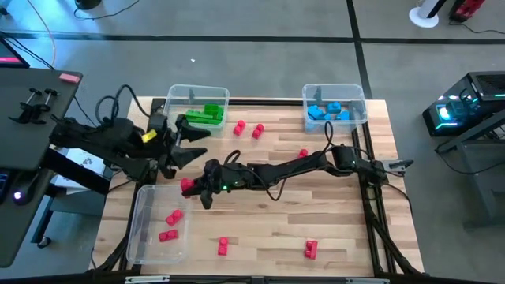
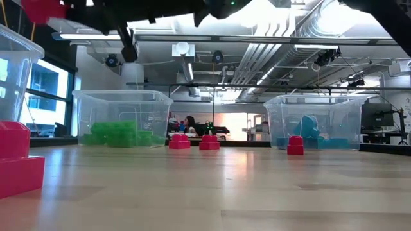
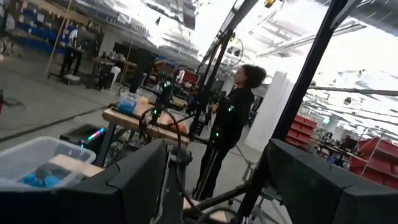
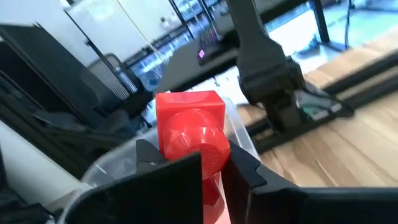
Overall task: Sort blocks
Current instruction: Put the red game piece into the bottom left transparent bin
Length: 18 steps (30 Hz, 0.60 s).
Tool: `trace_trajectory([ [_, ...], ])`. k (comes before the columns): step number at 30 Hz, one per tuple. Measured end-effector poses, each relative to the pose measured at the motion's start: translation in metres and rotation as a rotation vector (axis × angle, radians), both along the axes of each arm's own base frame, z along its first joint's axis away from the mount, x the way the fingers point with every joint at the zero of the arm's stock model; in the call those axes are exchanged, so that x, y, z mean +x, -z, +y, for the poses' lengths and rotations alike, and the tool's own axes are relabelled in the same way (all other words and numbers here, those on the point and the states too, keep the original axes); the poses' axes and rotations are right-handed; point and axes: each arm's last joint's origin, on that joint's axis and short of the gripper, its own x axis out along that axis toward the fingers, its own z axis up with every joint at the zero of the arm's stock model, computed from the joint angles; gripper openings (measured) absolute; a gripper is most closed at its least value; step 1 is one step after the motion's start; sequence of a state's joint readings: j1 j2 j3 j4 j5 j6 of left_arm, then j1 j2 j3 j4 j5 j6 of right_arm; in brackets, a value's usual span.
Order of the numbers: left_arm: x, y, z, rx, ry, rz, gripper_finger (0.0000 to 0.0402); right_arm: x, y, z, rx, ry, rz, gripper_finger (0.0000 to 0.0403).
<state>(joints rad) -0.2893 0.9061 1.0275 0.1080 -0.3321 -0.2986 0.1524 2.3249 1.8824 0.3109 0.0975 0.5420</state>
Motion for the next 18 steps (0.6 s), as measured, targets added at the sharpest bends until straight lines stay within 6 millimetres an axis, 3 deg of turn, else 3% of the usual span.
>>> trace_trajectory([
  [6, 0.02, 0.004, -0.006, -0.059, 0.011, -0.021, 0.0271, 0.0, -0.004, 0.001, -0.014, -0.034, -0.041, 0.0],
  [14, 0.063, 0.013, -0.019, -0.104, 0.027, -0.148, 0.0271, 0.001, -0.007, 0.002, -0.078, -0.096, -0.081, 0.0],
  [18, 0.068, 0.013, -0.018, -0.108, 0.022, -0.162, 0.0271, 0.0, -0.006, 0.002, -0.075, -0.123, -0.075, 0.0],
])
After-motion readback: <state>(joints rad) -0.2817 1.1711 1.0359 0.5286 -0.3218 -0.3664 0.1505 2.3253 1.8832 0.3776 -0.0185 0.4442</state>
